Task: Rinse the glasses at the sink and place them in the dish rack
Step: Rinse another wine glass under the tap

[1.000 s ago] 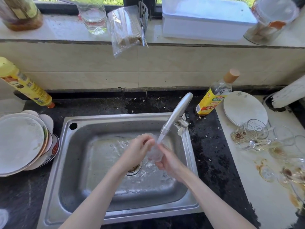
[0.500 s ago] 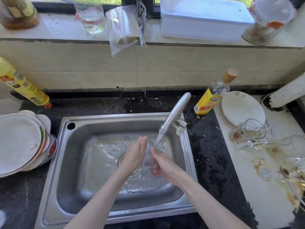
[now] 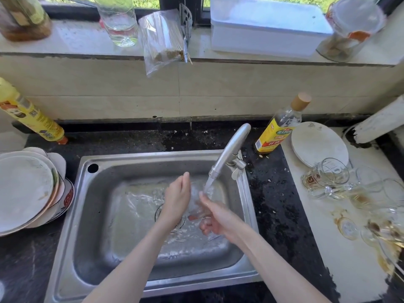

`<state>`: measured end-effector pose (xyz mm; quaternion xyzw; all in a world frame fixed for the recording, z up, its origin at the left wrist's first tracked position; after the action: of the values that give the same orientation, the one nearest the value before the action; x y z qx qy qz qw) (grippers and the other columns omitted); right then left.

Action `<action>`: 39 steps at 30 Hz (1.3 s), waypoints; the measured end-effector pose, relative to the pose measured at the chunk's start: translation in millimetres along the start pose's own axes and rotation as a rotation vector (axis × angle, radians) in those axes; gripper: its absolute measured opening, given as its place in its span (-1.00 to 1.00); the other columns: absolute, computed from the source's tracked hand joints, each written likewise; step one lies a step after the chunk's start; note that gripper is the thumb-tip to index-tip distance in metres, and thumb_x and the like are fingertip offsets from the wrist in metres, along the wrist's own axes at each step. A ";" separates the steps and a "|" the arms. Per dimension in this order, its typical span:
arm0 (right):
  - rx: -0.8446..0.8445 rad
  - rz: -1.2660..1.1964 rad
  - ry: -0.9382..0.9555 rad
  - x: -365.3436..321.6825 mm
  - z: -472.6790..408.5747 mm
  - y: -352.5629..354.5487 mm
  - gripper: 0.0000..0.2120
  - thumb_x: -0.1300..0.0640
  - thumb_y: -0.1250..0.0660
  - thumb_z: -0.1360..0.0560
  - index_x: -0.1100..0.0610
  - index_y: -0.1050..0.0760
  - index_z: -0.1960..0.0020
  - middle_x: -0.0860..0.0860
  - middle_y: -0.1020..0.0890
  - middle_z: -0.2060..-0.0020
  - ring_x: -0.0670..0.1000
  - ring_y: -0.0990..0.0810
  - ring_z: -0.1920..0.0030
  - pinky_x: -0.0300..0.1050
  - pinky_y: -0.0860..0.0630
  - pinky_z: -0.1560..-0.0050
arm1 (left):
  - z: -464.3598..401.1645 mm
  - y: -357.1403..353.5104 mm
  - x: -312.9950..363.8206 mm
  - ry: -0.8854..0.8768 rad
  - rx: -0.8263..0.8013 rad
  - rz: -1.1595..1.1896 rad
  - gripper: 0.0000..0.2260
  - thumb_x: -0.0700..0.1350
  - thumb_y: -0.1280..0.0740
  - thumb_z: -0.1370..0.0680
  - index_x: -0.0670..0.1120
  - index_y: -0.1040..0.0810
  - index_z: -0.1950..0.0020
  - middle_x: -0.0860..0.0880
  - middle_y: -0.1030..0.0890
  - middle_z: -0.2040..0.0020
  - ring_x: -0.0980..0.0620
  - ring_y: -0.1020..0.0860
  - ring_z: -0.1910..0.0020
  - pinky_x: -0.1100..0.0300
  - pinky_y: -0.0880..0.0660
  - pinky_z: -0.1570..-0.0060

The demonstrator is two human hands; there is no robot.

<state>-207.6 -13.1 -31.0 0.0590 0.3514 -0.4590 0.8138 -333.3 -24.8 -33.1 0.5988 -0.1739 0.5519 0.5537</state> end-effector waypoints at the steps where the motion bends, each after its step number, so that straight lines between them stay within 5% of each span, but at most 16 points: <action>1: 0.019 0.022 0.014 1.9 -0.8 1.2 -0.63 -0.21 -0.22 -0.51 0.08 -0.45 -0.09 0.13 -0.67 0.13 -0.06 -0.43 0.50 -0.18 -0.32 0.41 | -0.7 1.1 1.8 0.013 0.003 -0.005 -0.60 -0.02 -0.05 -0.64 -0.08 -0.24 0.40 0.01 -0.31 0.46 0.04 -0.29 0.41 0.22 -0.18 0.42; 6: 0.012 -0.099 0.042 4.6 3.6 9.4 -0.58 -0.16 -0.18 -0.55 0.19 -0.45 -0.15 0.15 -0.68 0.16 -0.08 -0.37 0.56 -0.23 -0.29 0.48 | -2.3 6.3 8.6 -0.009 -0.088 0.020 -0.60 0.02 -0.10 -0.62 -0.05 -0.33 0.41 0.02 -0.39 0.47 0.11 -0.33 0.47 0.31 -0.24 0.44; 9: -0.066 -0.316 0.080 2.4 5.0 16.0 -0.55 -0.16 -0.07 -0.57 0.17 -0.55 -0.01 0.12 -0.63 0.31 -0.13 -0.33 0.59 -0.31 -0.30 0.56 | 4.8 2.0 9.2 -0.145 -0.368 0.129 -0.88 -0.04 -0.18 -0.59 0.02 -0.44 -0.09 0.06 -0.50 0.05 0.09 -0.51 0.15 0.29 -0.46 0.18; 12: -0.096 -0.370 0.090 -1.4 5.5 16.1 -0.49 -0.13 -0.02 -0.59 0.15 -0.59 0.21 0.07 -0.56 0.44 -0.13 -0.36 0.61 -0.32 -0.30 0.60 | 12.7 -3.4 10.6 -0.186 -0.449 0.148 -0.52 0.01 -0.36 -0.48 0.07 -0.24 -0.34 0.19 -0.29 -0.09 0.09 -0.45 -0.05 0.16 -0.56 0.13; 14: -0.125 -0.319 0.080 -2.8 5.4 15.3 -0.47 -0.14 0.02 -0.61 0.16 -0.59 0.16 0.08 -0.58 0.39 -0.10 -0.40 0.57 -0.30 -0.34 0.56 | 12.8 -3.6 13.8 -0.201 -0.331 0.125 -0.53 -0.02 -0.41 -0.45 0.01 -0.30 -0.28 0.17 -0.33 -0.01 0.23 -0.43 0.05 0.29 -0.51 0.22; 17: -0.097 -0.139 0.056 -2.1 4.6 16.5 -0.54 -0.22 -0.09 -0.54 0.12 -0.55 -0.03 0.06 -0.60 0.28 -0.03 -0.44 0.43 -0.20 -0.39 0.44 | 10.2 -1.9 13.9 -0.167 -0.165 0.092 -0.91 -0.08 -0.29 -0.55 -0.05 -0.42 0.00 0.07 -0.35 0.28 0.23 -0.34 0.39 0.37 -0.29 0.37; 21: -0.005 -0.001 0.005 1.0 8.1 15.3 -0.52 -0.28 -0.24 -0.42 0.12 -0.55 -0.02 0.01 -0.62 0.30 -0.07 -0.42 0.50 -0.20 -0.37 0.37 | 7.2 -0.8 9.5 -0.075 0.002 0.077 -0.65 -0.06 -0.08 -0.63 -0.05 -0.31 0.36 0.03 -0.36 0.43 0.09 -0.30 0.43 0.26 -0.19 0.42; 23: -0.031 -0.192 -0.029 1.3 10.0 15.6 -0.59 -0.21 -0.24 -0.47 0.13 -0.56 0.01 0.02 -0.58 0.36 -0.10 -0.40 0.55 -0.26 -0.39 0.49 | 6.6 -0.6 8.5 -0.108 -0.071 0.076 -0.73 -0.07 -0.10 -0.63 -0.04 -0.44 0.24 0.00 -0.48 0.32 0.12 -0.40 0.36 0.27 -0.30 0.32; 25: -0.128 -0.548 -0.079 1.3 9.5 19.1 -0.65 -0.11 -0.29 -0.46 0.19 -0.52 0.05 0.04 -0.53 0.45 -0.13 -0.39 0.61 -0.32 -0.37 0.61 | 8.8 -0.8 6.4 -0.159 -0.283 0.139 -0.84 -0.08 -0.18 -0.59 0.00 -0.43 -0.16 0.04 -0.53 -0.03 0.28 -0.48 0.08 0.38 -0.40 0.08; 27: -0.307 -0.842 -0.113 0.8 7.2 22.4 -0.68 -0.01 -0.41 -0.40 0.27 -0.52 0.09 0.09 -0.52 0.48 -0.10 -0.44 0.63 -0.30 -0.41 0.64 | 12.7 -0.9 4.6 -0.211 -0.427 0.158 -0.54 -0.08 -0.32 -0.52 0.07 -0.24 -0.37 0.17 -0.38 -0.23 0.36 -0.39 -0.14 0.48 -0.35 -0.08; 29: -0.454 -0.957 -0.135 -1.8 9.2 21.4 -0.70 0.08 -0.45 -0.40 0.34 -0.53 0.13 0.16 -0.53 0.45 -0.03 -0.50 0.61 -0.24 -0.46 0.63 | 12.5 1.2 7.4 -0.184 -0.418 0.183 -0.49 -0.09 -0.43 -0.44 0.10 -0.27 -0.30 0.13 -0.40 -0.18 0.22 -0.44 -0.12 0.39 -0.41 -0.08; 32: -0.313 -0.748 -0.118 -4.2 9.3 24.7 -0.62 -0.08 -0.25 -0.51 0.24 -0.55 0.16 0.09 -0.52 0.43 -0.12 -0.44 0.63 -0.33 -0.39 0.68 | 9.4 2.1 6.9 -0.138 -0.352 0.181 -0.71 -0.07 -0.42 -0.45 0.03 -0.34 -0.04 -0.04 -0.45 0.06 0.07 -0.45 0.11 0.19 -0.44 0.02; 35: -0.191 -0.534 -0.038 -10.4 13.8 28.3 -0.69 -0.11 -0.26 -0.49 0.15 -0.55 0.08 0.09 -0.52 0.31 -0.13 -0.41 0.60 -0.37 -0.40 0.60 | 10.0 1.9 8.1 -0.162 -0.363 0.180 -0.90 -0.07 -0.26 -0.55 -0.03 -0.35 0.08 0.03 -0.40 0.19 0.24 -0.38 0.27 0.40 -0.36 0.23; 39: -0.220 -0.514 -0.061 -13.0 15.7 27.2 -0.70 -0.08 -0.34 -0.43 0.18 -0.56 0.13 0.14 -0.56 0.23 -0.10 -0.45 0.53 -0.33 -0.48 0.51 | 7.2 3.9 11.8 -0.146 -0.364 0.212 -0.83 0.06 -0.15 -0.55 -0.02 -0.35 0.13 0.07 -0.37 0.24 0.29 -0.33 0.37 0.43 -0.32 0.30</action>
<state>-182.4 5.0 -17.2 -0.1345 0.3779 -0.6109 0.6825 -329.2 -27.5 -19.6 0.5058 -0.3723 0.5215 0.5775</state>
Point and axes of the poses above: each hand's wrist, its own z-axis away from the middle knuckle, its own y-axis out of the back of the hand, x = y × z, the point moved 2 cm from there along -z, towards the middle knuckle
